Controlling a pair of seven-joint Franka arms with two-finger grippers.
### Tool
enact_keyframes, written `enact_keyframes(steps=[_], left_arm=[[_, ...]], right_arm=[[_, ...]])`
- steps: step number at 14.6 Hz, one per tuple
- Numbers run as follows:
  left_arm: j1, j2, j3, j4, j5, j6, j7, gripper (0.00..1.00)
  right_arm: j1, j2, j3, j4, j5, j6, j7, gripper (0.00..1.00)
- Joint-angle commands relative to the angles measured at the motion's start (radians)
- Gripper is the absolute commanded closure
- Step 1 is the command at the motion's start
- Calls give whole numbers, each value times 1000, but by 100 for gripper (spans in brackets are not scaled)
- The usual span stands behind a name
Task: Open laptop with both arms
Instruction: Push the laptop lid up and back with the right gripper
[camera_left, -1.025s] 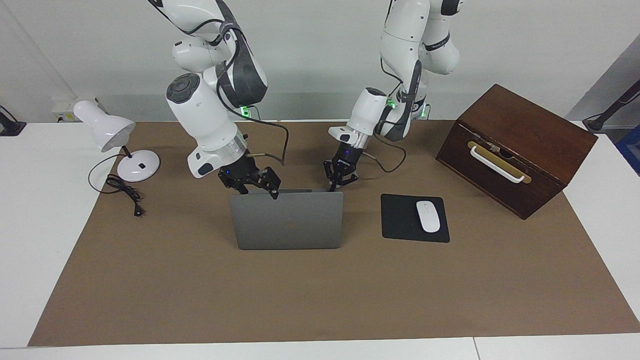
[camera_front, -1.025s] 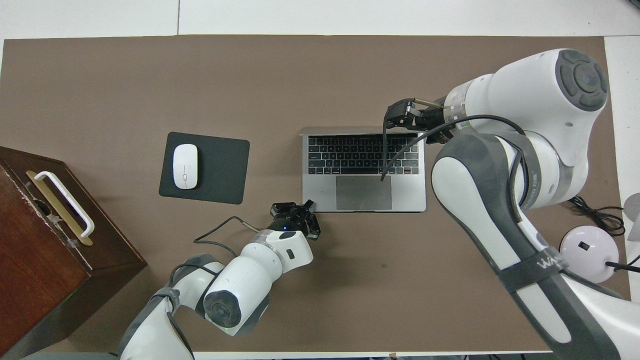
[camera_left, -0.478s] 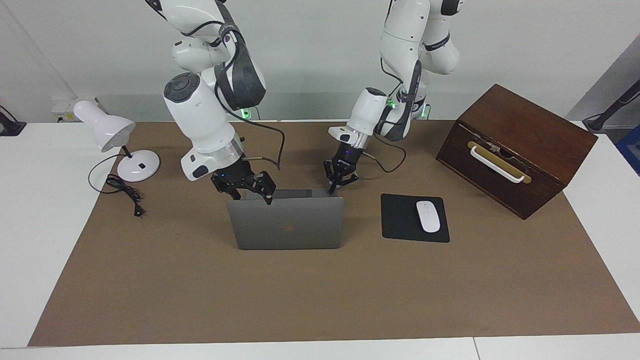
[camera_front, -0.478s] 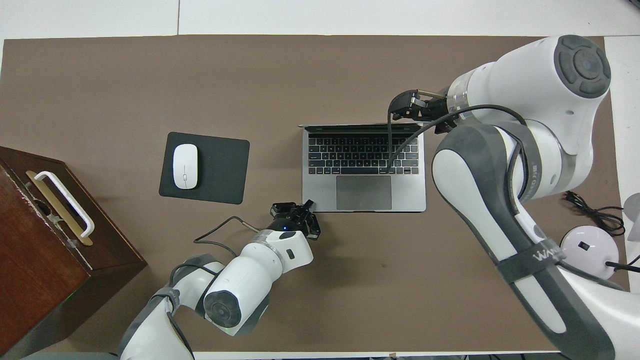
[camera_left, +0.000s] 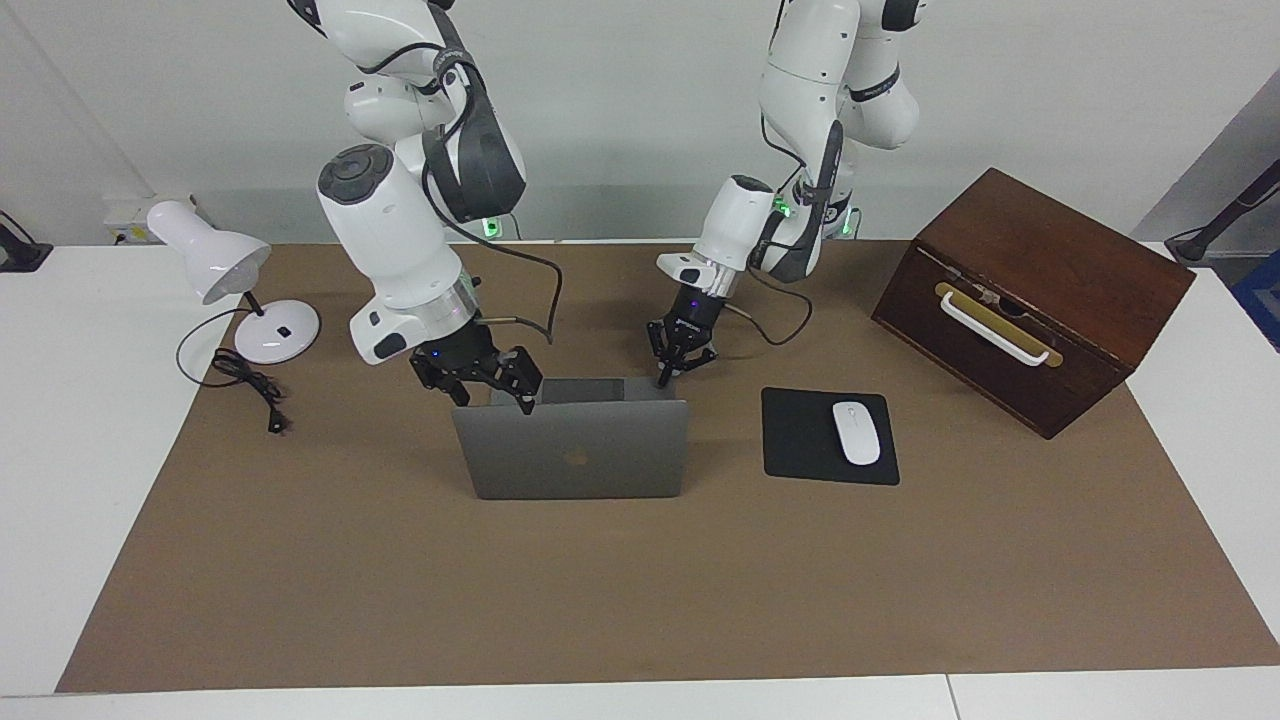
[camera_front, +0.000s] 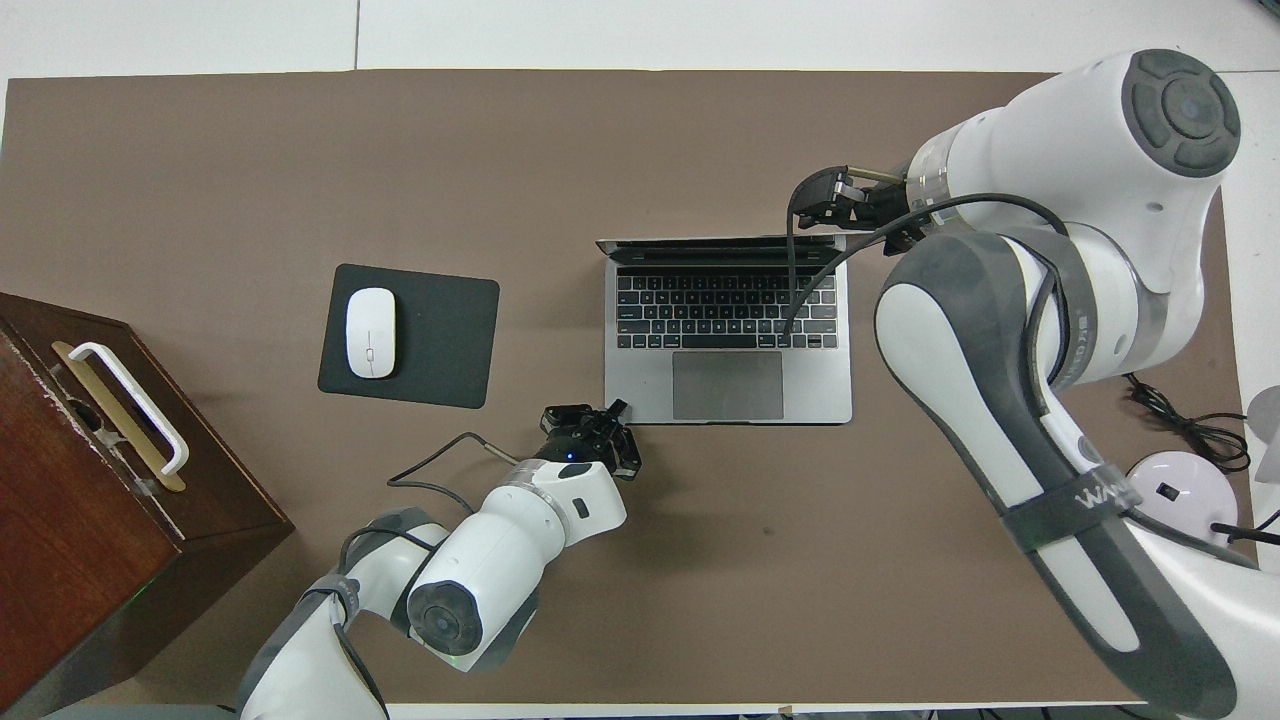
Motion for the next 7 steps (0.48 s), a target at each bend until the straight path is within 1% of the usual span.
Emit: enact_keyframes(steps=[1,6,7], left_arm=[[-12,68,1,20,8,9,-1,100],[-12,68,1,20,8,9,-1,100],[-12,68,1,20,8,9,-1,100]], right_arm=[[-25,27,12,44,-29,-25,-37,0],[-42,39,13,49,-57,-25,-58,0],[-42,42,13,63,-54,-25,-60,0]])
